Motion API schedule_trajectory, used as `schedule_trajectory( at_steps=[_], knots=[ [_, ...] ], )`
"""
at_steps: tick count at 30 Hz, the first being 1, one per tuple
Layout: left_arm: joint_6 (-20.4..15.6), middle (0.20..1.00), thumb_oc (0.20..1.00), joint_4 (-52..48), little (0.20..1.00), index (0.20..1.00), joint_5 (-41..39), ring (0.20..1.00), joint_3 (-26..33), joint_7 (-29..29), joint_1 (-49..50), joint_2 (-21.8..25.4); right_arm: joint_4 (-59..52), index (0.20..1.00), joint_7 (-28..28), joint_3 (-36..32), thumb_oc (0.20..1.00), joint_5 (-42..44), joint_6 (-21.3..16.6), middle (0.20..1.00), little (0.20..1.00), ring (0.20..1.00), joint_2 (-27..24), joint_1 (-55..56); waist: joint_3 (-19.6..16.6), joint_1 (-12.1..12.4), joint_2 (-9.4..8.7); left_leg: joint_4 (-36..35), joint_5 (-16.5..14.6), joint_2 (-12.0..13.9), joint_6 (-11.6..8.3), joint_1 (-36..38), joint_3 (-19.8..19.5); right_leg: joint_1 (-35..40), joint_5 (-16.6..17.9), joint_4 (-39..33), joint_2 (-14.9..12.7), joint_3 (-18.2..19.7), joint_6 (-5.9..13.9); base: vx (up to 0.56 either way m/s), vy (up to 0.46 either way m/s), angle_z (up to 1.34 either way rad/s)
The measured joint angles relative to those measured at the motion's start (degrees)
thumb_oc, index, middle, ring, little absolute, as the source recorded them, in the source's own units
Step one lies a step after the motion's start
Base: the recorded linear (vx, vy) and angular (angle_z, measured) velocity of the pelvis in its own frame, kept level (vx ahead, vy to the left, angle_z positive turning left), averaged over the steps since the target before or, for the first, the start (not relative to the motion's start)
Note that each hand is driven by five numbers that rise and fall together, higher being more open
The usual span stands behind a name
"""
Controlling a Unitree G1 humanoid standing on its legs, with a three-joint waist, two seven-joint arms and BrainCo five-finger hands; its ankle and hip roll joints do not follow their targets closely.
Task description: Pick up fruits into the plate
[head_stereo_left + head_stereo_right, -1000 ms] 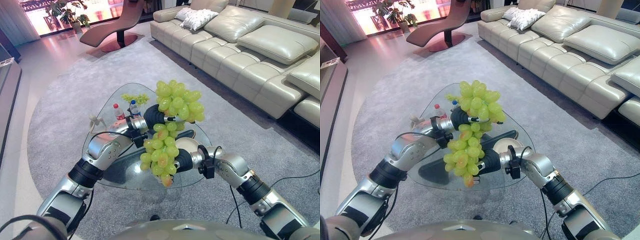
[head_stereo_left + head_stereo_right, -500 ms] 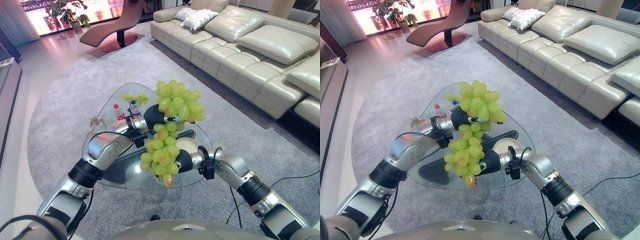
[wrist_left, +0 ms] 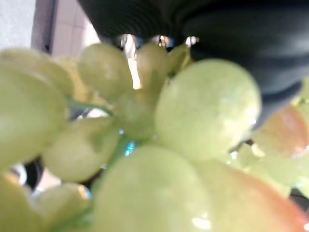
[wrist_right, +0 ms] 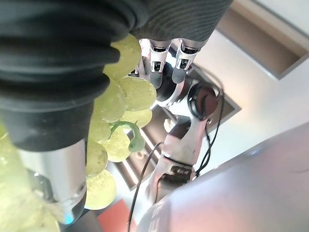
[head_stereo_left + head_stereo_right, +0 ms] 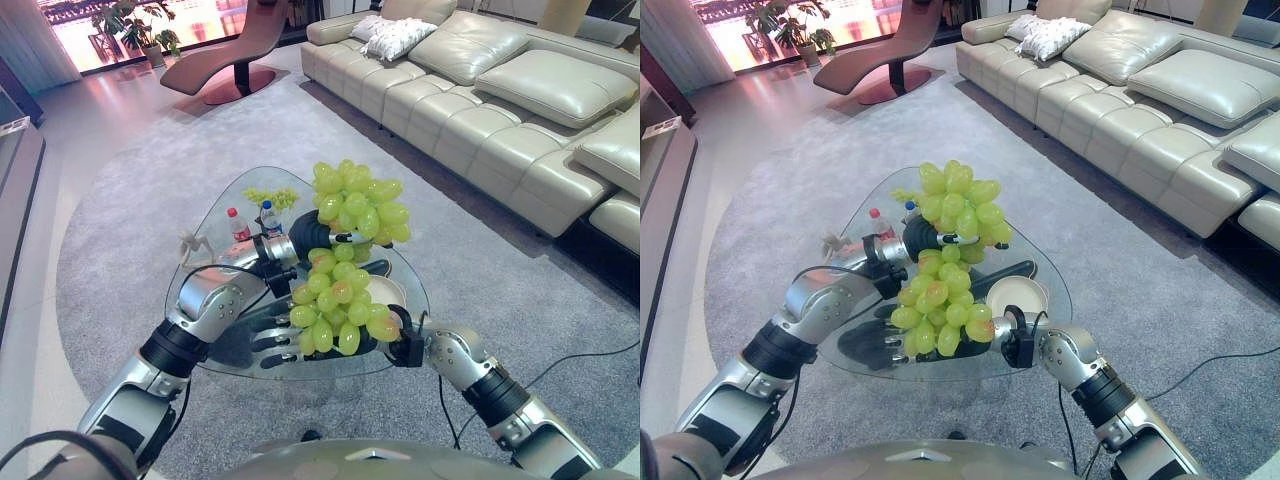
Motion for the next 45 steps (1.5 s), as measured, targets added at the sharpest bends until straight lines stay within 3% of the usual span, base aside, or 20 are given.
schedule_trajectory(
  at_steps=[7, 11, 17, 22, 25, 29, 35, 45],
  knots=[
    [-0.38, 0.2, 0.2, 0.03, 0.2, 0.2, -0.67, 0.2, 1.59, -0.05, 1.49, -2.21, -2.2, 1.0, -3.61, 0.06, 1.0, 6.82, 2.76, 1.0, 1.0, 1.0, 1.22, 0.39, -0.34, -0.03, 1.36, 0.0, -0.01, 0.02, 0.01, -0.02, 0.05, -0.07, 0.0, 0.0, 0.01, 0.04, 0.0, 0.0, 0.0, 0.0],
    [-0.19, 0.2, 0.2, 0.15, 0.2, 0.2, -0.67, 0.2, 1.65, -1.57, 1.84, -2.34, -3.36, 1.0, -6.45, 0.05, 1.0, 11.03, 6.58, 1.0, 1.0, 1.0, 1.47, 1.34, -0.5, -0.04, 1.61, -0.01, -0.02, 0.08, 0.01, -0.06, 0.16, -0.14, 0.0, 0.0, 0.05, 0.14, 0.0, 0.0, 0.0, 0.0],
    [0.08, 0.2, 0.2, 0.14, 0.2, 0.2, -1.04, 0.2, 1.71, -4.58, 1.85, -2.08, -3.35, 1.0, -7.56, 0.02, 1.0, 10.92, 7.65, 1.0, 1.0, 1.0, 1.87, 2.52, -0.51, -0.08, 1.6, -0.01, -0.02, 0.07, 0.02, -0.23, 0.36, -0.37, 0.0, 0.0, 0.04, 0.35, 0.0, 0.0, 0.003, -0.01],
    [0.15, 0.2, 0.2, -0.34, 0.2, 0.2, -2.14, 0.2, 1.77, -5.49, 1.85, 0.15, -0.02, 1.0, -5.44, -0.51, 1.0, 3.52, 6.33, 1.0, 1.0, 1.0, 0.16, 4.52, -0.53, -0.12, 1.56, -0.01, -0.02, 0.07, 0.01, -0.25, 0.37, -0.39, 0.0, 0.0, 0.02, 0.33, 0.0, 0.0, 0.0, 0.0],
    [0.15, 0.2, 0.2, -0.5, 0.2, 0.2, -2.77, 0.2, 1.77, -5.69, 1.86, 1.15, 4.3, 1.0, -3.15, -1.47, 1.0, -2.78, 3.36, 1.0, 1.0, 1.0, -2.45, 5.99, -0.58, -0.01, 1.32, -0.02, -0.04, 0.08, 0.01, -0.3, 0.32, -0.38, 0.0, 0.0, 0.0, 0.21, 0.0, 0.0, 0.0, 0.0],
    [0.15, 0.2, 0.2, -2.72, 0.2, 0.2, -4.35, 0.2, 1.77, -5.36, 1.86, 2.92, 12.9, 1.0, -2.43, -2.84, 1.0, -13.69, -4.79, 1.0, 1.0, 1.0, -5.23, 7.86, -0.73, -0.03, 0.62, -0.02, -0.05, 0.08, 0.01, -0.33, 0.27, -0.37, 0.01, 0.0, -0.02, 0.11, 0.01, 0.0, 0.0, 0.0],
    [0.15, 0.2, 0.2, -4.68, 0.2, 0.2, -5.58, 0.2, 1.91, -4.79, 1.84, 6.27, 21.89, 1.0, -8.76, -8.73, 1.0, -26.49, -17.14, 1.0, 1.0, 1.0, -9.52, 8.56, -0.84, -0.16, -0.59, -0.03, -0.06, 0.06, 0.0, -0.32, 0.17, -0.32, 0.01, 0.0, -0.05, -0.05, 0.01, 0.02, -0.01, 0.0],
    [0.15, 0.2, 0.2, -3.56, 0.2, 0.2, -3.52, 0.2, 2.38, -4.91, 1.83, 11.93, 25.48, 1.0, -17.19, -17.66, 1.0, -28.36, -25.75, 1.0, 1.0, 1.0, -12.9, 8.4, -0.51, -1.59, -1.18, -0.03, -0.04, 0.05, 0.01, -0.06, 0.17, -0.11, 0.02, -0.01, -0.1, -0.09, 0.02, 0.0, 0.0, 0.0]
  ],
)
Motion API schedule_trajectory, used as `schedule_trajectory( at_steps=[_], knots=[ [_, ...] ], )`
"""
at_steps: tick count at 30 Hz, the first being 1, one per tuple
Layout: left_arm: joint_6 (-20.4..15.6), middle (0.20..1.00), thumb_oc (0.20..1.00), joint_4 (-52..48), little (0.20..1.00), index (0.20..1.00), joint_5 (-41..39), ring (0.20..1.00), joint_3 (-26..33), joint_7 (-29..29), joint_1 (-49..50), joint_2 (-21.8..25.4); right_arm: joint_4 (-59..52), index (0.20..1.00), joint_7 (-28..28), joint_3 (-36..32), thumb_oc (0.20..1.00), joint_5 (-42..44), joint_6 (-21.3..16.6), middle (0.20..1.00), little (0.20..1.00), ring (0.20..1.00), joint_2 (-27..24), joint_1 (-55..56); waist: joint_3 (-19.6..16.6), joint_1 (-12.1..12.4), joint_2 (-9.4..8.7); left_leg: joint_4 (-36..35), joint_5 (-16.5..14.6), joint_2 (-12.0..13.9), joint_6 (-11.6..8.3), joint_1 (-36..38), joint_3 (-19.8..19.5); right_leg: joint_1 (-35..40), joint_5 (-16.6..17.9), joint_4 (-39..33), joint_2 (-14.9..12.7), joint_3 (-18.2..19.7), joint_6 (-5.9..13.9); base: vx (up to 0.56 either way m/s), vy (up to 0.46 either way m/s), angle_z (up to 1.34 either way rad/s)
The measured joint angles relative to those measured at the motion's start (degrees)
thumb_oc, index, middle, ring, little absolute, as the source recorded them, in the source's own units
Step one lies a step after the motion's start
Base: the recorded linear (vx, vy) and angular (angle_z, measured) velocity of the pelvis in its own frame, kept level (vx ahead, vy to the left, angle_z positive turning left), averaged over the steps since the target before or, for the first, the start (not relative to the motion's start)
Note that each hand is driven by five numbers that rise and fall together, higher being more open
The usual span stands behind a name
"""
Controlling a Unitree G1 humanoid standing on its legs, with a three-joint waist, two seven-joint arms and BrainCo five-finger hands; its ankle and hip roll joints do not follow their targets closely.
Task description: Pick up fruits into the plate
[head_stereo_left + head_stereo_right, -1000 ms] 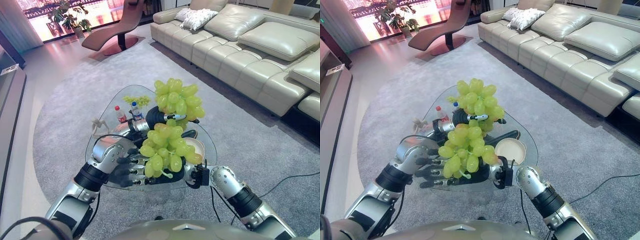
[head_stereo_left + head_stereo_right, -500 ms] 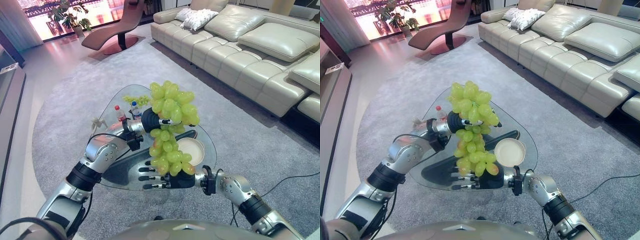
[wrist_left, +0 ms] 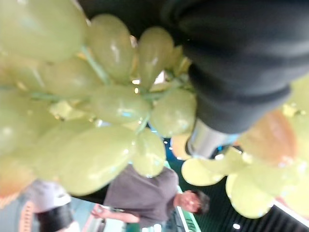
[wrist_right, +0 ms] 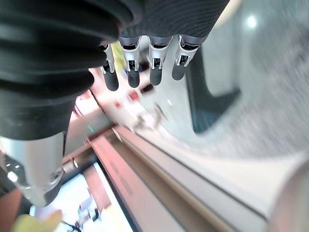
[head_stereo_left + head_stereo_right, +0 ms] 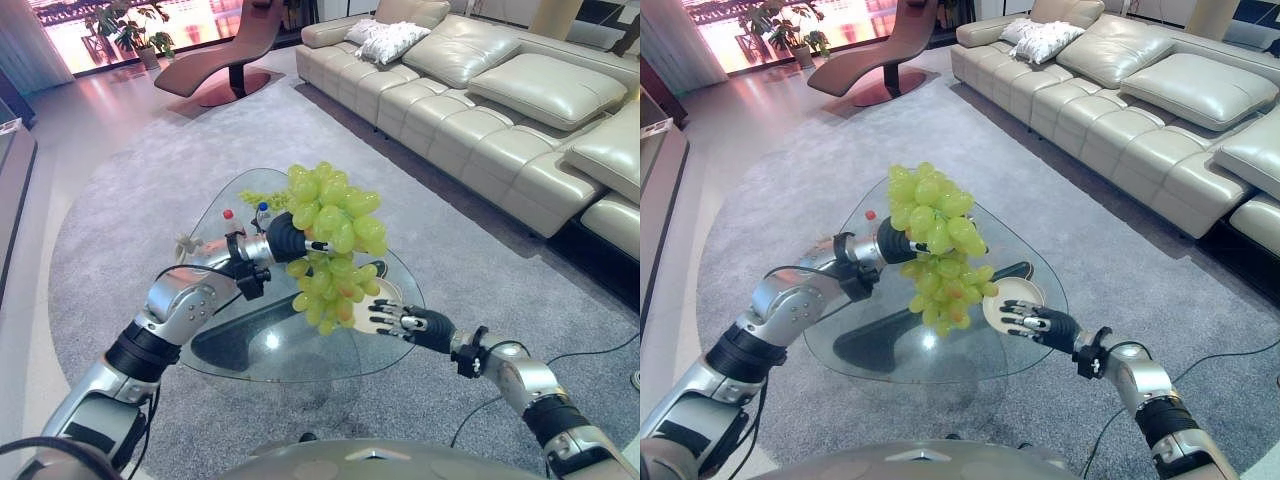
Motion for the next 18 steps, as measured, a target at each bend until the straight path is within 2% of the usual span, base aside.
schedule_trajectory(
  at_steps=[5, 9, 18],
  knots=[
    [0.0, 0.2, 0.2, 3.56, 0.2, 0.2, 1.35, 0.2, 0.15, -1.96, -0.46, 0.23, -0.06, 1.0, -1.69, -2.49, 1.0, 0.01, -1.96, 1.0, 1.0, 1.0, -1.75, -1.13, 0.07, -0.47, 0.01, 0.0, 0.0, 0.03, 0.0, 0.15, 0.13, 0.07, 0.0, -0.01, 0.02, 0.04, 0.0, 0.0, 0.0, 0.0],
    [0.0, 0.2, 0.2, 3.72, 0.2, 0.2, 2.09, 0.2, 0.08, -2.95, -0.87, 0.16, -0.43, 1.0, -1.8, -2.51, 1.0, -0.09, -2.14, 1.0, 1.0, 1.0, -2.69, -3.58, 0.12, -0.44, -0.01, 0.0, -0.02, 0.01, -0.01, 0.37, 0.19, 0.24, -0.01, -0.01, 0.0, 0.11, 0.01, 0.0, 0.0, 0.0],
    [0.01, 0.2, 0.2, 3.76, 0.2, 0.2, 2.7, 0.2, -0.13, -3.06, -2.31, -2.28, -5.93, 1.0, -2.9, 0.34, 1.0, -0.16, -2.15, 1.0, 1.0, 1.0, -1.81, -9.32, 0.2, 0.0, 0.15, 0.01, 0.03, 0.01, -0.02, 0.37, 0.05, 0.3, 0.0, -0.01, 0.02, 0.02, 0.0, 0.0, 0.0, 0.0]
  ],
)
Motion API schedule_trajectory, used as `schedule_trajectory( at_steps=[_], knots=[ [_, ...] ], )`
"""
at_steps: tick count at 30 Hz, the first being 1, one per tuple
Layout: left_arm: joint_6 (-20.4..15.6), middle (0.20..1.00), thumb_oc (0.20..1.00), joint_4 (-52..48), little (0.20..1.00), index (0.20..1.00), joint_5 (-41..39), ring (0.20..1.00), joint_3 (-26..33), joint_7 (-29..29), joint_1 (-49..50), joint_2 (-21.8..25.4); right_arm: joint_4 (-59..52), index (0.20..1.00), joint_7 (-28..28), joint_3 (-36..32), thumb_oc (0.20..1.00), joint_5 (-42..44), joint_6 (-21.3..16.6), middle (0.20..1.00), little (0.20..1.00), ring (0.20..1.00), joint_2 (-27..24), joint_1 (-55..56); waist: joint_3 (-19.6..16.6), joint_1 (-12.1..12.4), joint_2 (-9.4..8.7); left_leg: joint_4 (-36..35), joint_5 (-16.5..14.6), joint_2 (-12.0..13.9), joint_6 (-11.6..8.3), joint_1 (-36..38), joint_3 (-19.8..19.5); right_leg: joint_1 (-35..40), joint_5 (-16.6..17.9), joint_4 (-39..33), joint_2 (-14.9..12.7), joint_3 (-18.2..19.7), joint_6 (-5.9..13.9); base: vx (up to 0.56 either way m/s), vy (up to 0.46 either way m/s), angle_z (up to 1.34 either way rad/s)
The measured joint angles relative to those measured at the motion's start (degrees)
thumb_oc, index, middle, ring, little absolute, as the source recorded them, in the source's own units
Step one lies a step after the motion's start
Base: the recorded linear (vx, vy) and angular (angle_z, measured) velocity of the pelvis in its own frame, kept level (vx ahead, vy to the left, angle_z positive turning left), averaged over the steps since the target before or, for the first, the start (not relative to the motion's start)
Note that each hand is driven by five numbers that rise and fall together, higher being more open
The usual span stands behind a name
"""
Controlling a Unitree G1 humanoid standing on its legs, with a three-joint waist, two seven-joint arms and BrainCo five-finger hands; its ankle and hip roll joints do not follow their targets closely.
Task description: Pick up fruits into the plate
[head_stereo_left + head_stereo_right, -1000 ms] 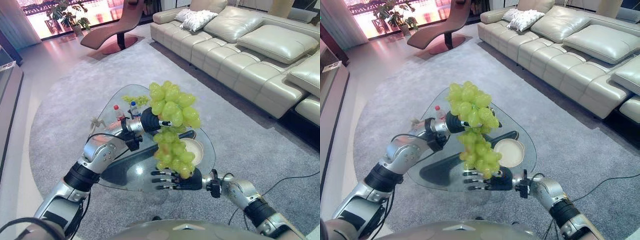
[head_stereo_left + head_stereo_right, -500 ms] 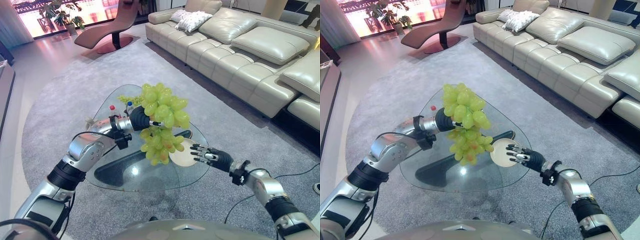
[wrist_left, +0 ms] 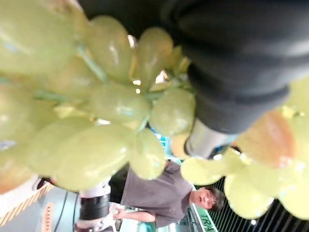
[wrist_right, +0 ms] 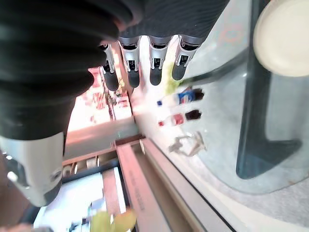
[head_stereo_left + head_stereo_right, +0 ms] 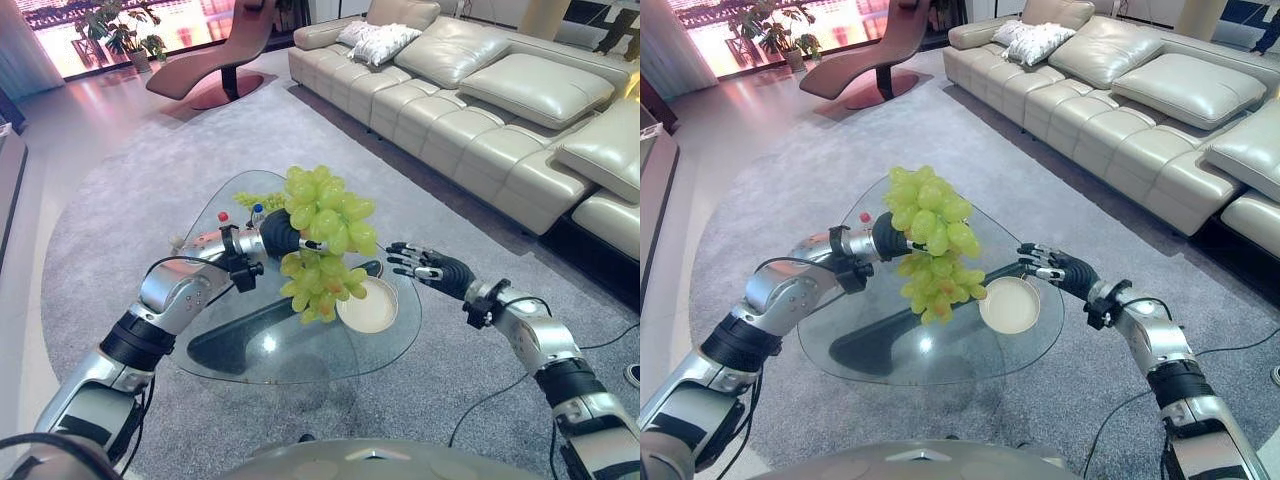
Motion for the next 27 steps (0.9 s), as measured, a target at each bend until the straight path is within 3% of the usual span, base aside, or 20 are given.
schedule_trajectory(
  at_steps=[13, 27],
  knots=[
    [0.89, 0.2, 0.2, -0.11, 0.2, 0.2, 0.0, 0.2, -0.89, -1.02, -0.01, -5.3, -6.64, 1.0, 1.09, 7.2, 1.0, 0.04, 0.38, 1.0, 1.0, 1.0, 4.24, -3.48, 0.29, 0.12, 0.56, 0.02, -0.01, -0.01, -0.02, 0.0, -0.12, 0.08, 0.0, 0.01, 0.01, -0.18, -0.01, 0.0, 0.0, 0.0],
    [1.17, 0.2, 0.2, -0.13, 0.2, 0.2, 0.0, 0.2, -3.13, -0.93, -0.06, -5.54, -12.83, 1.0, 11.73, 13.97, 1.0, 2.7, 9.34, 1.0, 1.0, 1.0, 6.09, -4.94, 0.25, 0.3, 0.63, 0.01, -0.02, -0.02, -0.03, 0.01, -0.15, 0.11, -0.01, 0.01, 0.03, -0.18, -0.01, 0.0, 0.0, 0.0]
  ],
)
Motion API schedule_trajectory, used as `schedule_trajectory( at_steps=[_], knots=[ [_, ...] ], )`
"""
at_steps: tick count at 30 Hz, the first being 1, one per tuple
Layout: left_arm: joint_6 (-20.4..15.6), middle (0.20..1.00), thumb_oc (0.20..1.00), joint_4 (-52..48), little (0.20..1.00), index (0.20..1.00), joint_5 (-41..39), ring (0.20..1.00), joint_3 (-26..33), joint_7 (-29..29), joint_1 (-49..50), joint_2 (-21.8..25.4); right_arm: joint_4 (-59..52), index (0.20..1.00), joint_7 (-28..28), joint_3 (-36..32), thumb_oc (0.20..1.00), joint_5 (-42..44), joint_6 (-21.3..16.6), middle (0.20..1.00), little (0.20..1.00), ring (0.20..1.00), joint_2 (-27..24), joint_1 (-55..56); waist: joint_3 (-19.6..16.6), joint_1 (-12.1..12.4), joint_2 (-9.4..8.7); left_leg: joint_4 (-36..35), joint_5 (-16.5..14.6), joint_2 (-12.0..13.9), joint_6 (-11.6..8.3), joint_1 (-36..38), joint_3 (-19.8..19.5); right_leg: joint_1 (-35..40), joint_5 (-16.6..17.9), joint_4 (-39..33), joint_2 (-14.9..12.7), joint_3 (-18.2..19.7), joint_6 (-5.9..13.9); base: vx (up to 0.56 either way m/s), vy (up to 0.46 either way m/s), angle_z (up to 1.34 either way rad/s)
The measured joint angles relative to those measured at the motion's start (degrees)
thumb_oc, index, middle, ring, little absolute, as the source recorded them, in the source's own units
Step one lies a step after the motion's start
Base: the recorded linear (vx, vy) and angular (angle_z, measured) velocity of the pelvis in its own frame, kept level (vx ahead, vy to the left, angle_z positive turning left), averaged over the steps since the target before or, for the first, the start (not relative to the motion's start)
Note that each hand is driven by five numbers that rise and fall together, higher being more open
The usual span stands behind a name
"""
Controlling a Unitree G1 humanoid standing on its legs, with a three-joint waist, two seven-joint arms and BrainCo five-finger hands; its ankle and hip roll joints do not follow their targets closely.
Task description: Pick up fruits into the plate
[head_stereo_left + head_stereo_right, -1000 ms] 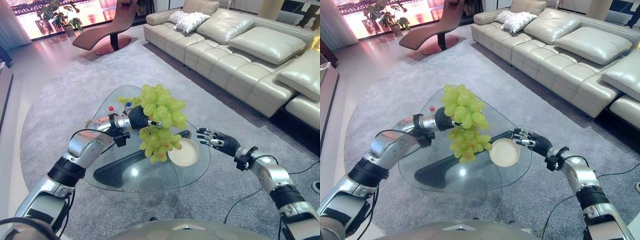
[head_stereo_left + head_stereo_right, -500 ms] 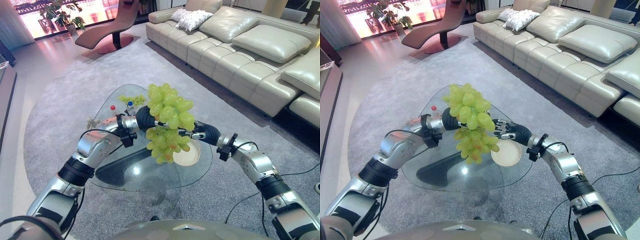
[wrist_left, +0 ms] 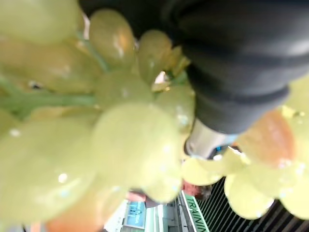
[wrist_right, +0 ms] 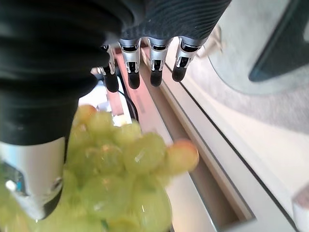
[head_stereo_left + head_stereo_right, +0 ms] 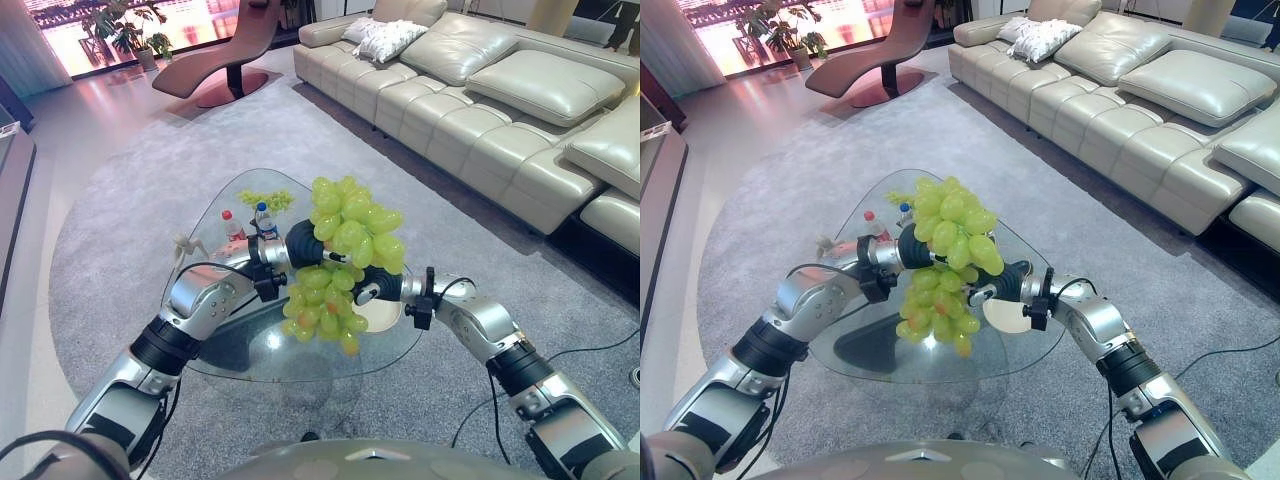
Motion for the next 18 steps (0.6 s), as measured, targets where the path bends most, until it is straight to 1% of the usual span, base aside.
schedule_trajectory(
  at_steps=[1, 3, 8, 10, 11, 13, 17, 18],
  knots=[
    [-0.01, 0.2, 0.2, 0.0, 0.2, 0.2, 0.0, 0.2, -0.06, -0.04, 0.0, -0.02, -0.76, 1.0, 1.49, 0.51, 1.0, 1.59, 1.31, 1.0, 1.0, 1.0, 0.03, -0.01, -0.01, 0.01, 0.02, 0.01, 0.0, 0.0, 0.0, 0.01, 0.0, 0.01, 0.0, 0.0, 0.0, 0.0, 0.0, 0.0, 0.0, 0.0],
    [-0.01, 0.2, 0.2, 0.0, 0.2, 0.2, 0.0, 0.2, -0.18, -0.06, 0.0, -0.03, -1.53, 1.0, 2.66, 1.19, 1.0, 3.05, 2.61, 1.0, 1.0, 1.0, 0.14, -0.01, -0.03, 0.01, 0.04, 0.01, 0.01, 0.0, 0.0, 0.01, 0.0, 0.01, 0.0, 0.0, 0.01, 0.0, 0.0, 0.0, 0.0, 0.0],
    [-0.28, 0.2, 0.2, 0.0, 0.2, 0.2, 0.0, 0.2, -1.57, -0.19, 0.0, -0.11, -2.16, 1.0, 7.49, 3.35, 1.0, 10.76, 9.22, 1.0, 1.0, 1.0, 2.99, 0.05, -0.14, 0.06, 0.22, 0.01, 0.03, 0.0, -0.02, 0.04, -0.01, 0.04, 0.0, 0.0, 0.02, 0.02, 0.0, 0.0, 0.0, 0.0],
    [-0.47, 0.2, 0.2, 0.0, 0.2, 0.2, 0.0, 0.2, -1.92, -0.22, 0.0, -0.14, -2.16, 1.0, 8.34, 3.43, 1.0, 12.23, 10.59, 1.0, 1.0, 1.0, 4.19, 0.2, -0.16, 0.12, 0.26, 0.01, 0.03, 0.0, -0.02, 0.04, -0.01, 0.04, 0.0, 0.0, 0.03, 0.04, 0.0, 0.0, 0.0, 0.0],
    [-0.62, 0.2, 0.2, 0.0, 0.2, 0.2, 0.0, 0.2, -2.0, -0.24, 0.0, -0.27, -2.18, 1.0, 8.71, 3.43, 1.0, 13.96, 12.18, 1.0, 1.0, 1.0, 4.91, 0.37, -0.19, 0.15, 0.32, 0.01, 0.03, 0.0, -0.02, 0.04, -0.01, 0.04, 0.0, 0.0, 0.03, 0.04, 0.0, -0.04, 0.007, 0.0],
    [-1.25, 0.2, 0.2, 0.0, 0.2, 0.2, 0.0, 0.2, -1.98, -0.3, 0.0, -0.51, -2.2, 1.0, 8.92, 3.42, 1.0, 16.23, 14.14, 1.0, 1.0, 1.0, 5.75, 0.44, -0.3, 0.29, 0.49, 0.01, 0.03, -0.01, -0.02, 0.04, -0.01, 0.03, 0.0, 0.01, 0.03, 0.09, 0.0, -0.04, 0.01, 0.0],
    [-1.33, 0.2, 0.2, 0.0, 0.2, 0.2, 0.05, 0.2, -1.95, -0.8, 0.0, -1.32, -2.21, 1.0, 9.21, 3.3, 1.0, 19.56, 17.87, 1.0, 1.0, 1.0, 6.43, 1.4, -0.69, 0.93, 1.11, 0.0, 0.02, -0.01, -0.03, 0.02, -0.01, -0.01, 0.0, 0.01, 0.02, 0.1, 0.0, -0.01, 0.004, 0.0],
    [-1.34, 0.2, 0.2, 0.0, 0.2, 0.2, 0.12, 0.2, -1.93, -0.96, 0.0, -1.53, -2.21, 0.871, 9.21, 3.21, 0.871, 20.45, 18.76, 0.871, 0.871, 0.871, 6.71, 1.99, -0.79, 1.16, 1.26, 0.0, 0.03, 0.0, -0.03, 0.02, 0.0, -0.01, 0.0, 0.0, 0.03, 0.1, 0.0, 0.0, 0.0, 0.0]
  ],
)
